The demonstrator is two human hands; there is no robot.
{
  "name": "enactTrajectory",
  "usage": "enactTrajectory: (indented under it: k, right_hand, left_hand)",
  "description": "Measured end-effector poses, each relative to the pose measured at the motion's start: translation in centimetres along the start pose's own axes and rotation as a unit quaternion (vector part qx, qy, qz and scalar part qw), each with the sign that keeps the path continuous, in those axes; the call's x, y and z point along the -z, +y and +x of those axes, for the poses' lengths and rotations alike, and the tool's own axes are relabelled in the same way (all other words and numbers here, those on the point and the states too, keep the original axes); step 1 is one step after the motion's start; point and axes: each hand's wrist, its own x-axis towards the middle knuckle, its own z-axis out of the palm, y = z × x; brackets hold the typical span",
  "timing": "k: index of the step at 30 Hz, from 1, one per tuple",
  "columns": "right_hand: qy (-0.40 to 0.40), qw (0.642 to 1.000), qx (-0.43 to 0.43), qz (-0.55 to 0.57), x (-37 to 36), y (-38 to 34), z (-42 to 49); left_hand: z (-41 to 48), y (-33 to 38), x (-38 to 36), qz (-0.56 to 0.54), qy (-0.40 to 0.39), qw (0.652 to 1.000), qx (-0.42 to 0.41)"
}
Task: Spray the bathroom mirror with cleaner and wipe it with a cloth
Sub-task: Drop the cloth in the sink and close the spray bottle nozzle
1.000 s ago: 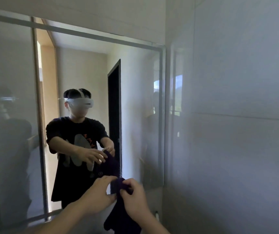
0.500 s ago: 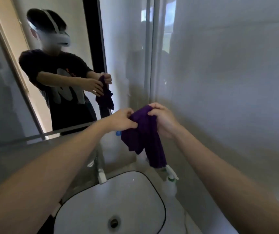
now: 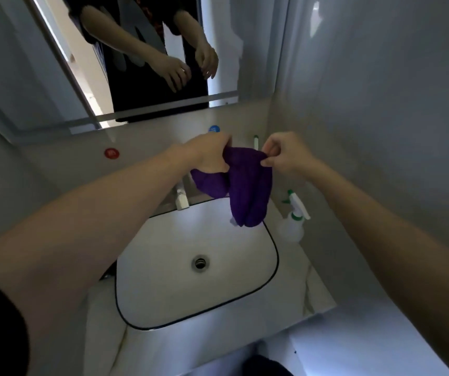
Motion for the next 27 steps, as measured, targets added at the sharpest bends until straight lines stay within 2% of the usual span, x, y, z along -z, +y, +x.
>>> enactTrajectory:
  k: [4,9,12,15,17,19,22,27]
  right_hand:
    - [0.023,0.999,-0.018,0.012,-2.4,2.9,1.1]
    - [0.0,0.999,-0.046,-0.02,-4.7,6.2,2.4]
    - [-0.023,0.996,-0.04,-0.081,-5.4,7.7,3.1]
    - [-0.072,0.981,-0.029,-0.178,-5.6,8.9,3.6]
    - [-0.09,0.975,-0.028,-0.201,-5.6,10.1,3.7]
    - [-0.071,0.983,-0.032,-0.165,-5.6,11.4,3.3]
    - [-0.001,0.996,-0.059,-0.073,-5.6,13.5,1.5]
    - [0.065,0.991,-0.112,-0.043,-7.0,16.5,-2.5]
  left_hand:
    - [2.3,-0.3,-2.9,-0.001,0.014,1.0,0.004]
    - [4.9,-0.4,-7.8,-0.001,-0.015,1.0,0.019]
    - [6.3,-0.2,-10.7,-0.051,-0.021,0.998,0.032]
    - [7.4,0.4,-13.2,-0.094,-0.071,0.992,0.048]
    - [7.6,0.9,-14.6,-0.128,-0.098,0.985,0.058]
    - [7.5,1.4,-16.0,-0.161,-0.11,0.979,0.065]
    - [7.0,2.1,-17.7,-0.207,-0.109,0.969,0.078]
    - [5.9,3.3,-19.7,-0.293,-0.093,0.947,0.098]
